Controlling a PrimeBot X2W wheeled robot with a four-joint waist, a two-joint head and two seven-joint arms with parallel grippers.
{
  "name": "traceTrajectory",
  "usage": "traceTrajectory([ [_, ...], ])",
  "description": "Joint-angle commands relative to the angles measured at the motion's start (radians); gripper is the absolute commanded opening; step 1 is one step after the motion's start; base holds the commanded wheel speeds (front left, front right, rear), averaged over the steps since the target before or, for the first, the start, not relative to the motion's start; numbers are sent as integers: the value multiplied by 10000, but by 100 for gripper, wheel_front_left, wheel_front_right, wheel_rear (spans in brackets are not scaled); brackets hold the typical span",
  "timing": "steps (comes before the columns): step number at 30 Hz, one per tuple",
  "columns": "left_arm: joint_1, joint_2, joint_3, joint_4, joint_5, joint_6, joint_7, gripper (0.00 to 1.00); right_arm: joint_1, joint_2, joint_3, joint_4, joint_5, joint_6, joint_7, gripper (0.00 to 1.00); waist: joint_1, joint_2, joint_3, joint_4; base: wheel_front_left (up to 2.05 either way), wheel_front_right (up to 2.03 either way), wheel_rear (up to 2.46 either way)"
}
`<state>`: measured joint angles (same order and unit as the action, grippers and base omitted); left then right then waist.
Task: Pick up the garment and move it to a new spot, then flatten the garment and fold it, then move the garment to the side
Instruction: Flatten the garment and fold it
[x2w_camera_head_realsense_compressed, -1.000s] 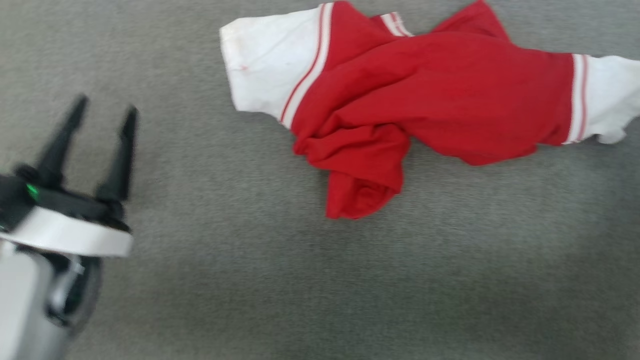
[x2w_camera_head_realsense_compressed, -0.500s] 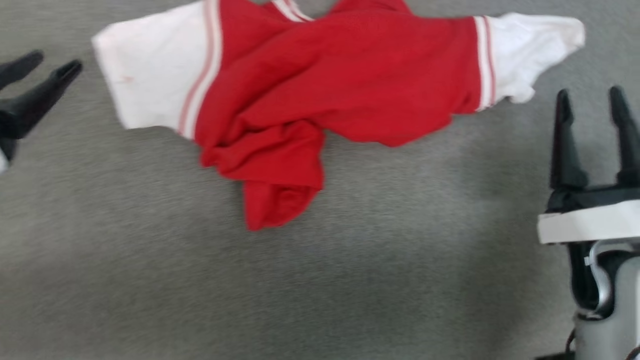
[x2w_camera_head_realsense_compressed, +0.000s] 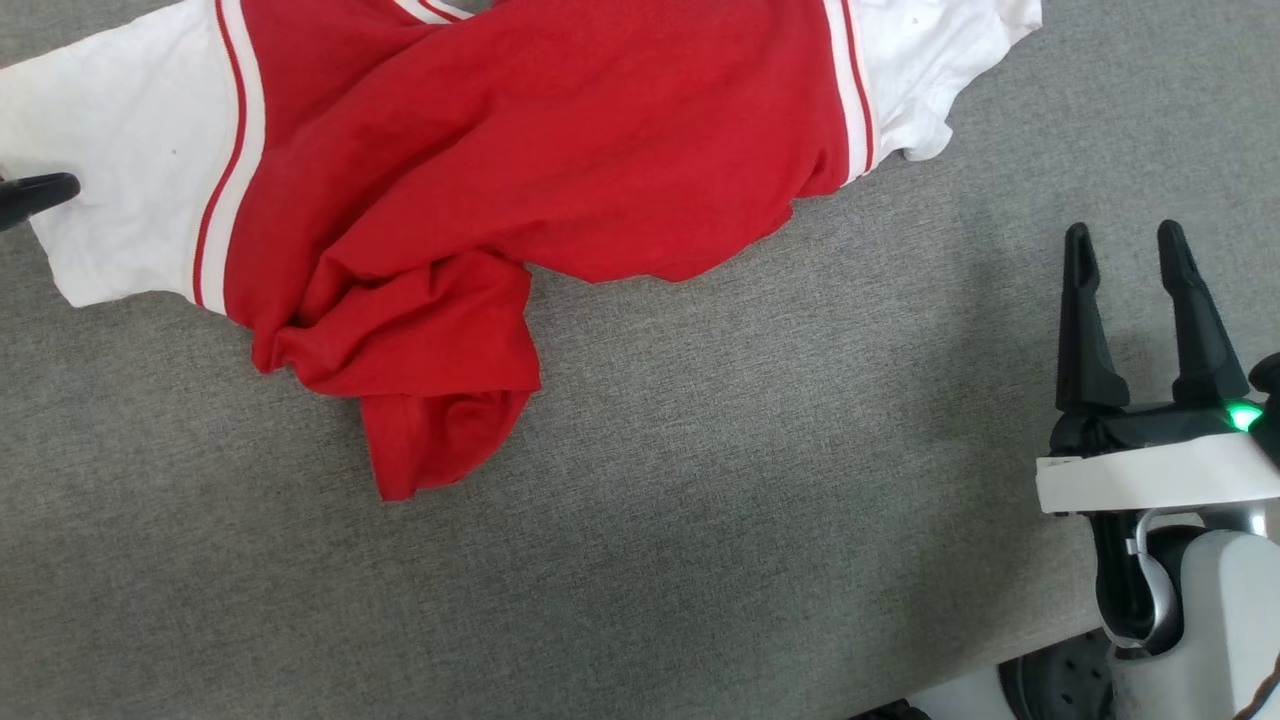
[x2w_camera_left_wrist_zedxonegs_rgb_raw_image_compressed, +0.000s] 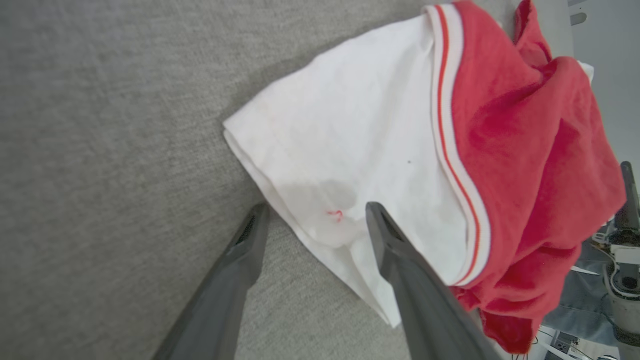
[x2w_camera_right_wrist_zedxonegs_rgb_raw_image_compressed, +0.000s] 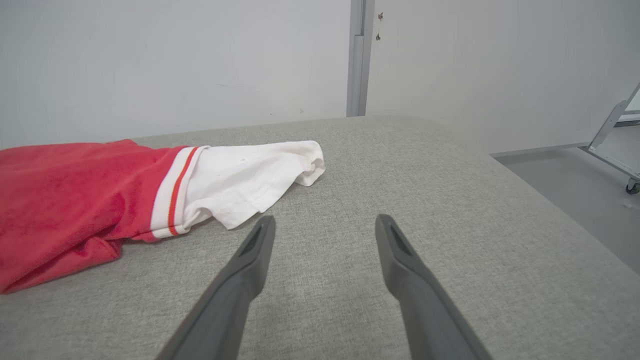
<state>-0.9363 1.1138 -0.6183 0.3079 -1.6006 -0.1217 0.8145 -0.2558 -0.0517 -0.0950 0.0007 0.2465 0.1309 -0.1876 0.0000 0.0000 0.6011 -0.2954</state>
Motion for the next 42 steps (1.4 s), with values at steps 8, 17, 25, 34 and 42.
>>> traceTrajectory([
  [8,132,-902,-428,435,437,-58,-331,0,-271,10,158,8,-134,-3,-65,100,0,0,65,129,0,0,0],
  [17,-83,-955,71,862,828,-71,-1684,0,-340,10,-44,-206,-327,-3,184,100,0,0,-146,635,0,0,0],
  [25,360,-406,337,1068,751,-76,-2294,0,-243,9,-208,-379,-415,-3,383,100,0,0,-338,885,0,0,0],
  [34,791,-510,207,779,1405,-77,-3949,100,-214,9,-238,-481,-506,-3,657,100,0,0,-540,1079,0,0,0],
  [42,1771,-765,-195,537,3099,-78,-7982,100,-588,11,-21,-464,-1205,-3,1649,100,0,0,-888,1385,0,0,0],
])
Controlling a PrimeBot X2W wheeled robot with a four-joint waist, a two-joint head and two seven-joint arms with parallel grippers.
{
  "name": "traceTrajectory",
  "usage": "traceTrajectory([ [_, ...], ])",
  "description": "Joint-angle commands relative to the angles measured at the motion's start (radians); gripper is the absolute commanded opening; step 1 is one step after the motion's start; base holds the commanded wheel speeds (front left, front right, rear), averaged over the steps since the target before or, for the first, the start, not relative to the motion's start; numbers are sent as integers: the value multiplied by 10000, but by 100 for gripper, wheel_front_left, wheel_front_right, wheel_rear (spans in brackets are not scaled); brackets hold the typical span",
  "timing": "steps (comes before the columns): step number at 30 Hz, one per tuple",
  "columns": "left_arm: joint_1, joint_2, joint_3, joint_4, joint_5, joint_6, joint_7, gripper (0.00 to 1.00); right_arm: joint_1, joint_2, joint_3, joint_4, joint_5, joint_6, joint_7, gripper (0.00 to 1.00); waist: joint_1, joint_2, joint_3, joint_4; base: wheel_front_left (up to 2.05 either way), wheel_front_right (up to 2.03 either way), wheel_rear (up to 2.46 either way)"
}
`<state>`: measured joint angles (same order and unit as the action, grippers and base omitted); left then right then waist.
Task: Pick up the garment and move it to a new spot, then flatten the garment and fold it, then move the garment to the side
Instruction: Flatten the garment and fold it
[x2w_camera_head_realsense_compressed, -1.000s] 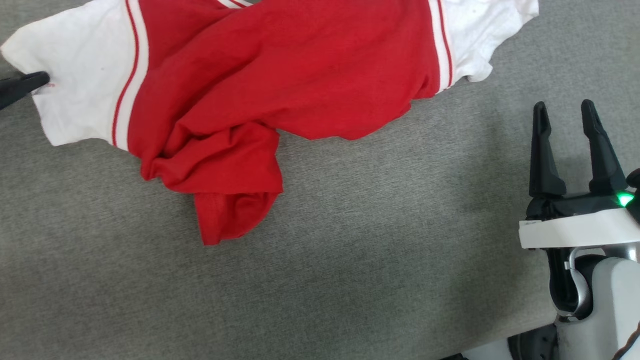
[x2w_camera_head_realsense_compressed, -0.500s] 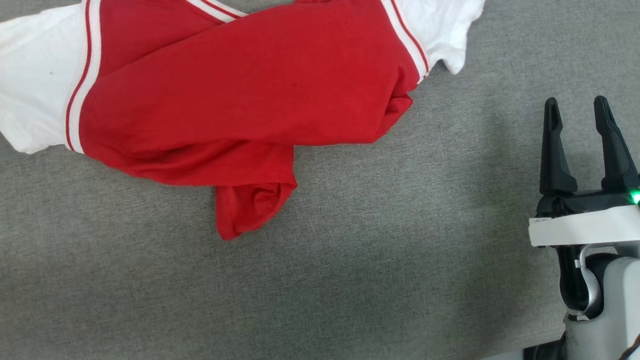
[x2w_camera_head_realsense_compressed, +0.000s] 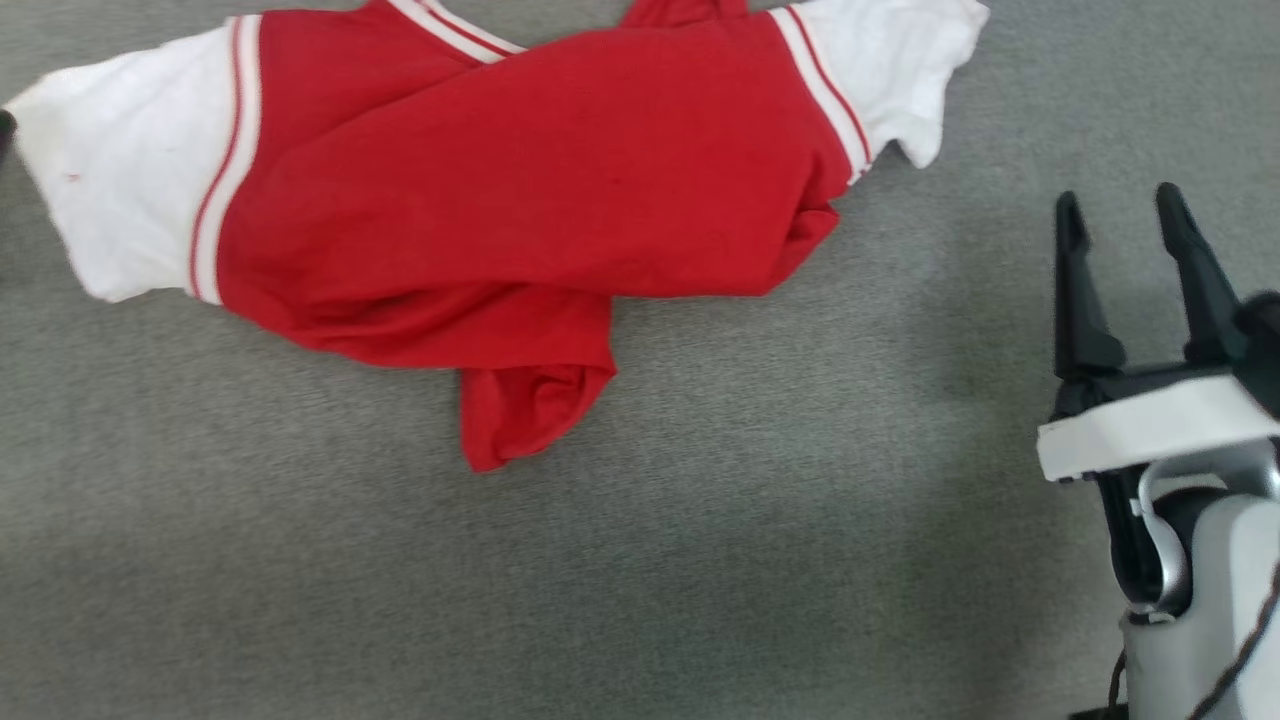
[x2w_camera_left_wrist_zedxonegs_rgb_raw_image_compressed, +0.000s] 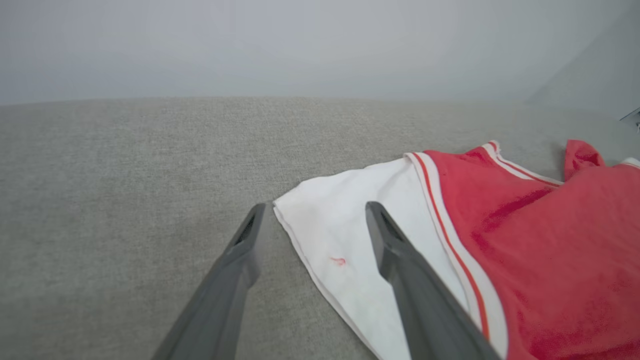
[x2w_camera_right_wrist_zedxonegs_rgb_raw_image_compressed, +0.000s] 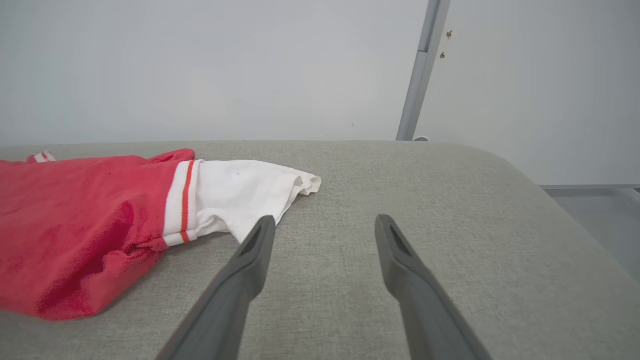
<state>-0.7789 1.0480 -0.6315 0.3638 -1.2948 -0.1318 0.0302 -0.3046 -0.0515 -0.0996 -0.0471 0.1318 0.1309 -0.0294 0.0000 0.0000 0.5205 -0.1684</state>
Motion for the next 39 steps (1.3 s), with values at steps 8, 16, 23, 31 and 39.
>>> traceTrajectory([
  [8,1420,-1599,2,540,1888,29,-2954,100,-1357,-1091,447,276,-277,-3,2563,100,0,0,-183,1011,0,0,0],
  [16,3448,-4767,4031,-833,5698,103,-2956,100,-3512,-3508,1018,1043,672,-3,5956,100,0,0,232,2127,0,0,0],
  [23,4254,-6572,5395,-1747,7320,16,-2958,100,-4765,-4912,1528,1703,1818,-3,8299,100,0,0,599,2980,0,0,0],
  [31,4426,-7005,5430,-2741,7736,8,-2958,100,-5485,-5577,1755,2205,2277,-3,10060,100,0,0,1125,3553,0,0,0],
  [39,4397,-6736,5306,-3224,7719,5,-2957,100,-4879,-5159,1539,2611,2314,3,11223,38,0,0,1243,3578,0,0,0],
])
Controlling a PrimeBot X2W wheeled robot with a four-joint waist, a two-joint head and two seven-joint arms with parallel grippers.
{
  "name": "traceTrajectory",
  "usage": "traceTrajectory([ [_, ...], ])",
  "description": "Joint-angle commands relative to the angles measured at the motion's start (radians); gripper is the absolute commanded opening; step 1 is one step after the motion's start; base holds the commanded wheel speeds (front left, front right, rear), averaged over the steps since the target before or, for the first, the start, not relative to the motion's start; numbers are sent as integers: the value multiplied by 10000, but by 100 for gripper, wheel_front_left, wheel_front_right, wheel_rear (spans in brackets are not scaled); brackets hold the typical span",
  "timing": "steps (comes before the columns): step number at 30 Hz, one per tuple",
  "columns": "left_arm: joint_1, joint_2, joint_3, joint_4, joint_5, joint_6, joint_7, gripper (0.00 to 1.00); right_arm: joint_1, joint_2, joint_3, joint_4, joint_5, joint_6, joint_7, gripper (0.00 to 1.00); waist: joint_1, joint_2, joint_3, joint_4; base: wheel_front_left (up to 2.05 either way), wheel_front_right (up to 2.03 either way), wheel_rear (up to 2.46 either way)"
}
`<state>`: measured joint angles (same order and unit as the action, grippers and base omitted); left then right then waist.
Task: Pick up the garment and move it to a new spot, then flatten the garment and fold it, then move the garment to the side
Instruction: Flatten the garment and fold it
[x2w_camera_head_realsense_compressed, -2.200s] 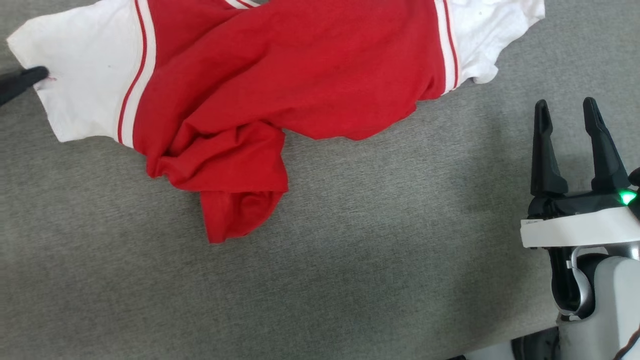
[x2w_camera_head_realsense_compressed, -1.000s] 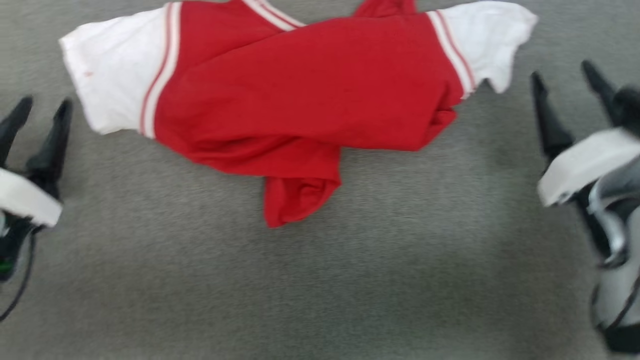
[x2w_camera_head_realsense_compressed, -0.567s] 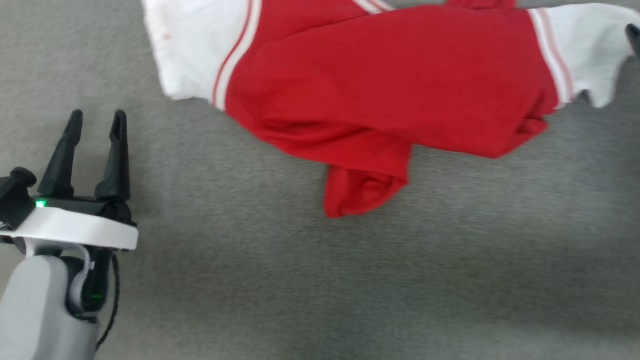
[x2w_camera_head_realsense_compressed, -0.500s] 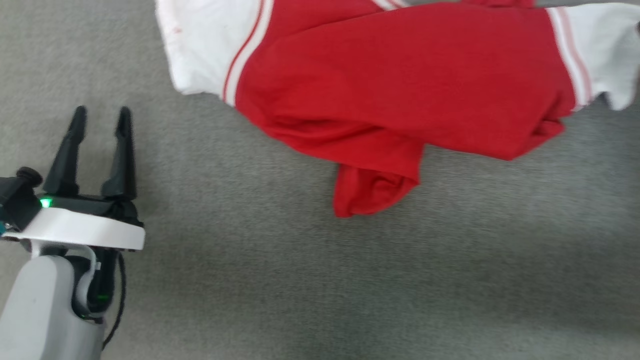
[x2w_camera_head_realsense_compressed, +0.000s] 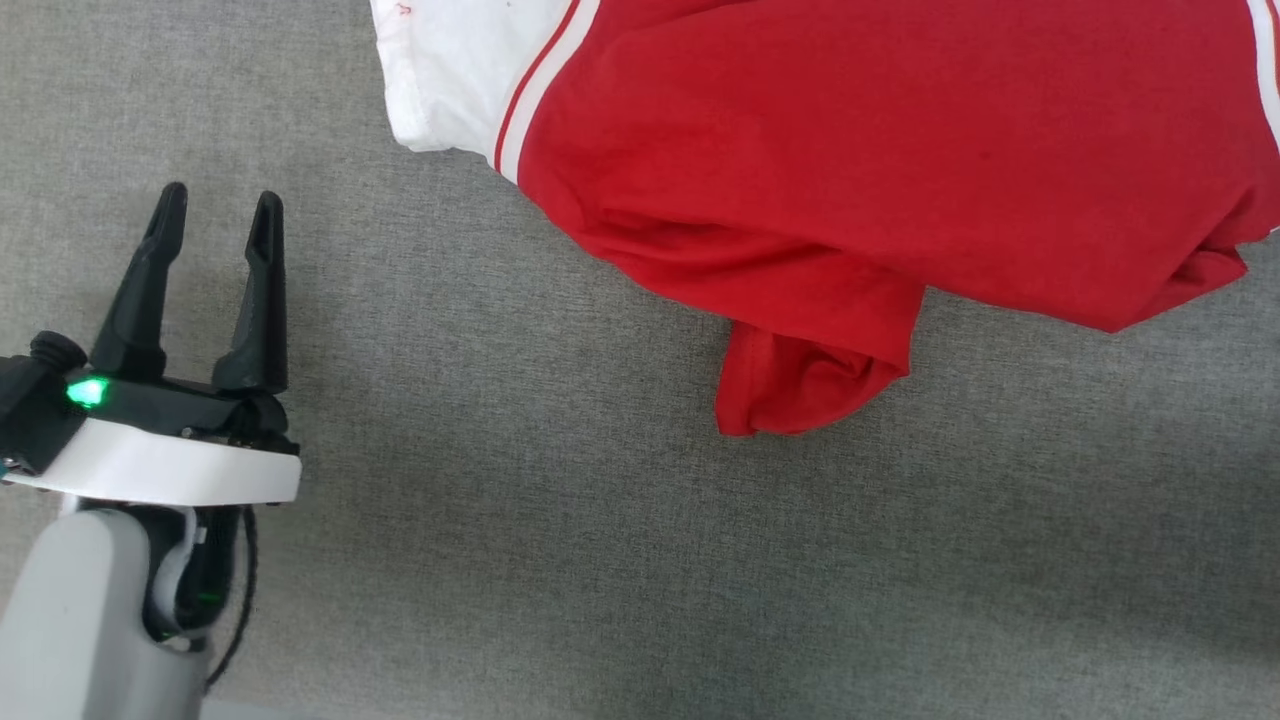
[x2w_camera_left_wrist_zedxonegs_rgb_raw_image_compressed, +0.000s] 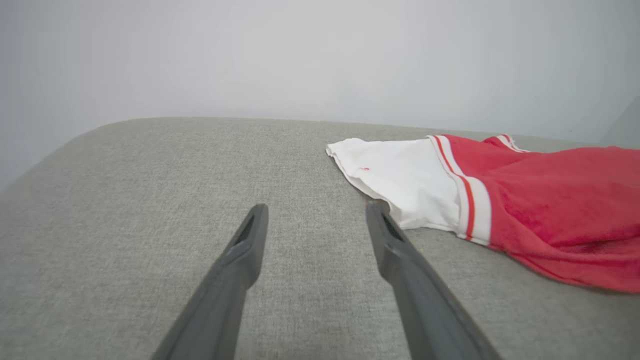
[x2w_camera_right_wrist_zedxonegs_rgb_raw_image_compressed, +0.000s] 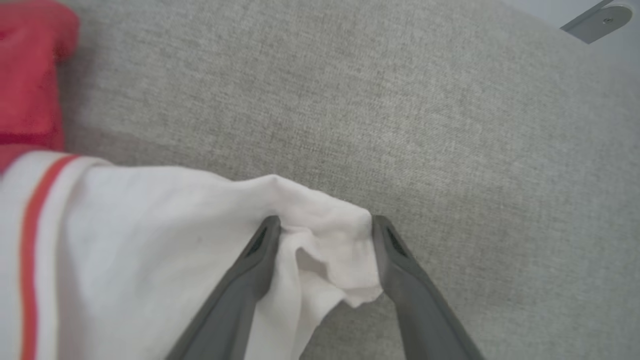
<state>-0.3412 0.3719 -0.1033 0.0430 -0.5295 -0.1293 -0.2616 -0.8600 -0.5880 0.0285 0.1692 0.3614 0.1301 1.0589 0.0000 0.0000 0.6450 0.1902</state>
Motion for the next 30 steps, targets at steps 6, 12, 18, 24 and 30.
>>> traceTrajectory([
  [6,-685,1220,-610,-471,258,-8,-40,100,812,472,-105,172,-210,5,398,0,0,0,17,-198,0,0,0],
  [12,-2685,3686,-2620,-636,-448,-7,-4,100,560,802,102,-262,-278,6,433,0,0,0,242,-494,0,0,0],
  [18,-6121,5862,-6218,-144,-3256,0,1570,100,132,1233,796,-729,-214,17,469,0,0,0,683,-998,0,0,0],
  [24,-9176,6302,-8589,1412,-5260,-1,3646,100,-179,1601,1393,-974,-248,31,422,0,0,0,1114,-1489,0,0,0],
  [30,-10866,6512,-9856,2535,-6510,-1,5622,100,-334,1817,1699,-948,-262,32,358,0,0,0,1299,-1829,0,0,0],
])
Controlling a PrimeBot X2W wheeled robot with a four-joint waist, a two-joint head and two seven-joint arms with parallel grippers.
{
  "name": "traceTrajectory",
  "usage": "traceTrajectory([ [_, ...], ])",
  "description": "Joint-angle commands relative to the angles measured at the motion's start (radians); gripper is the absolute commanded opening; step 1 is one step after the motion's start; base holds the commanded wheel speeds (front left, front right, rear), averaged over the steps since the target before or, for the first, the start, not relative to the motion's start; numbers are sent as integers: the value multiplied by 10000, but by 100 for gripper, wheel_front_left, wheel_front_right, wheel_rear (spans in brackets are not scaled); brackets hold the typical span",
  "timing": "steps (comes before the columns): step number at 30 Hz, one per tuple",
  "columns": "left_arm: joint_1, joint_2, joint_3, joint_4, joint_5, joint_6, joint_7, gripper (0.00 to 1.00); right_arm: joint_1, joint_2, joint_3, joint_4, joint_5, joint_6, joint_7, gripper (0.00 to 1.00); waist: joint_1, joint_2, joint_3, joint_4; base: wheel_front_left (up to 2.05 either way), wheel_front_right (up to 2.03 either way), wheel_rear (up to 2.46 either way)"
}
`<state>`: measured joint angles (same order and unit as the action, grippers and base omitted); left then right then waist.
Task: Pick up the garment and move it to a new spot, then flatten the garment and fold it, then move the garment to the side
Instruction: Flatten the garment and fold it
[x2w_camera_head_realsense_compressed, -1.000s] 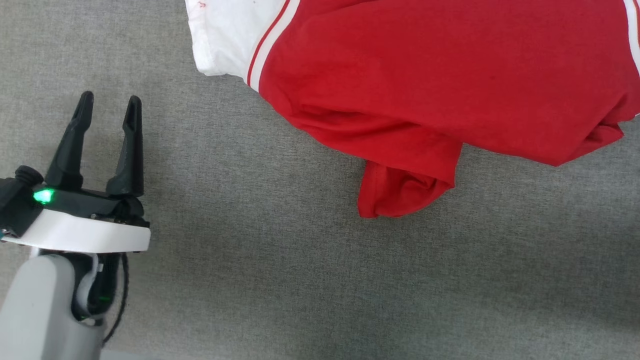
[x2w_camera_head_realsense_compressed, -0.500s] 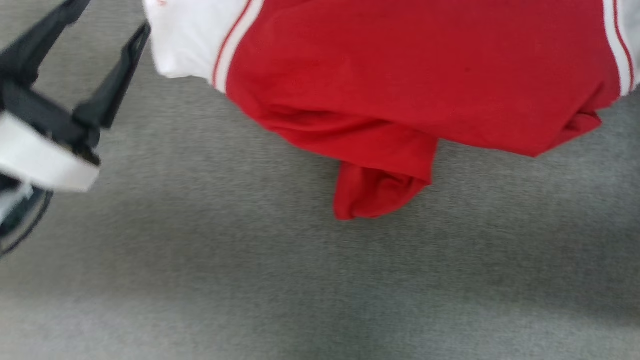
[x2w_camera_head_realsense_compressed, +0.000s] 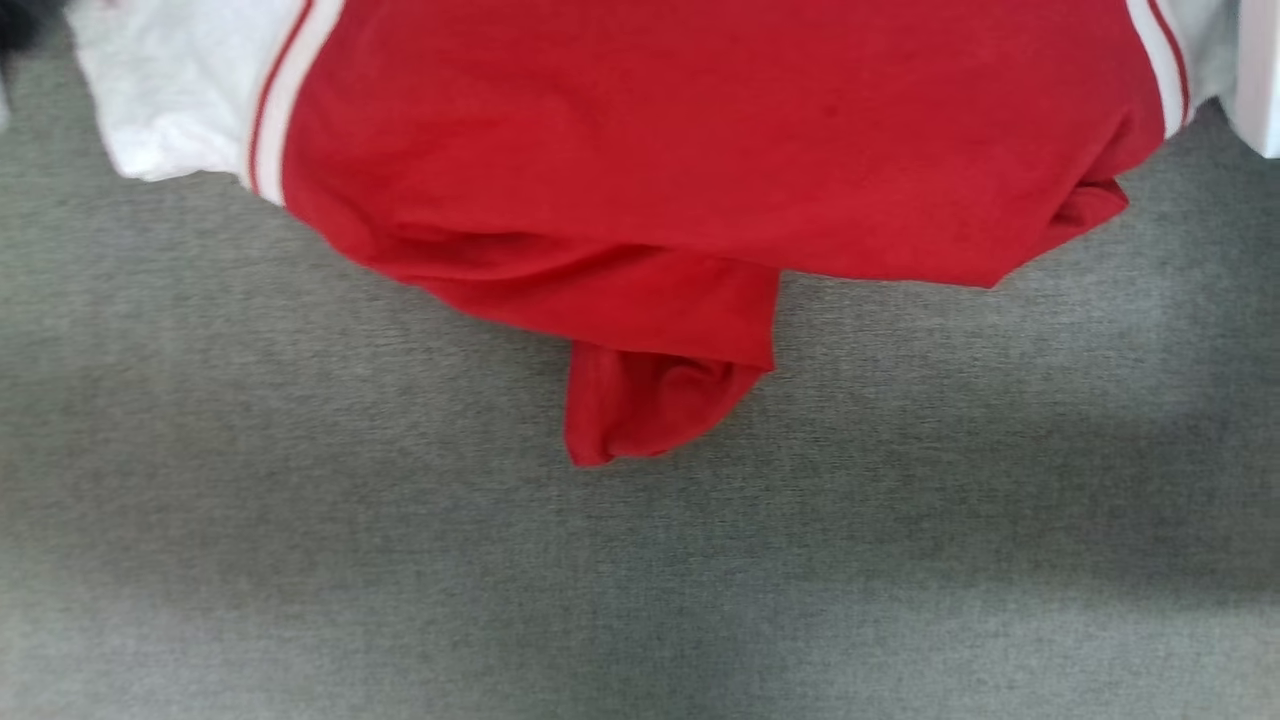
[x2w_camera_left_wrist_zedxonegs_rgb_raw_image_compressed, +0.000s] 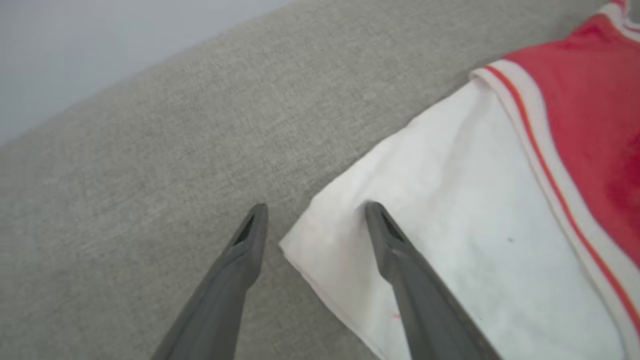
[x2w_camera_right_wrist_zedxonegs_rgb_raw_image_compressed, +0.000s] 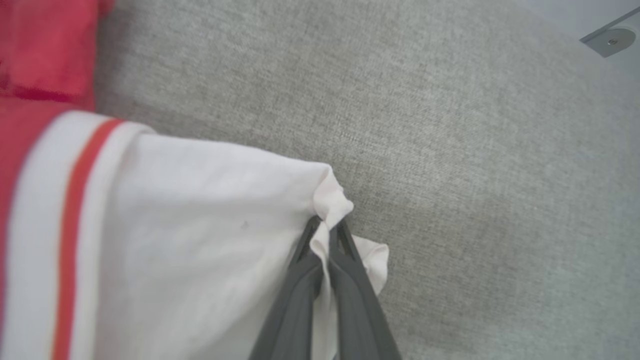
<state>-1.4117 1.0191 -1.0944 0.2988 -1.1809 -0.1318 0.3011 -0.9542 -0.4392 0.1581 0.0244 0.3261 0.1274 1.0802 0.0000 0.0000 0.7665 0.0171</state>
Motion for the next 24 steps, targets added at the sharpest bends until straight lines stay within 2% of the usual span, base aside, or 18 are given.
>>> traceTrajectory([
  [1,-356,61,-127,224,-215,23,272,100,576,339,435,512,91,59,137,0,0,0,105,-133,0,0,0],
  [5,-965,-3,-753,596,-995,23,1062,100,536,396,498,589,161,58,-4,0,0,0,155,-236,0,0,0],
  [9,-973,-29,-1167,382,-2334,14,2010,100,608,400,542,699,188,58,-84,0,0,0,137,-293,0,0,0],
  [10,-955,2,-1249,302,-2530,14,2243,89,617,395,535,724,197,58,-104,0,0,0,131,-301,0,0,0],
  [11,-962,35,-1332,210,-2667,13,2427,68,619,395,519,746,201,58,-133,0,0,0,124,-310,0,0,0],
  [13,-1047,128,-1440,117,-2708,14,2354,2,603,378,504,765,201,58,-248,0,0,0,108,-336,0,0,0],
  [19,-1129,116,-1513,51,-2494,14,1430,0,335,400,360,620,231,58,-1022,0,0,0,-54,-347,0,0,0],
  [24,-1251,58,-1393,-75,-2814,15,317,0,32,223,-44,436,263,53,-1909,0,0,0,-383,-288,0,0,0],
])
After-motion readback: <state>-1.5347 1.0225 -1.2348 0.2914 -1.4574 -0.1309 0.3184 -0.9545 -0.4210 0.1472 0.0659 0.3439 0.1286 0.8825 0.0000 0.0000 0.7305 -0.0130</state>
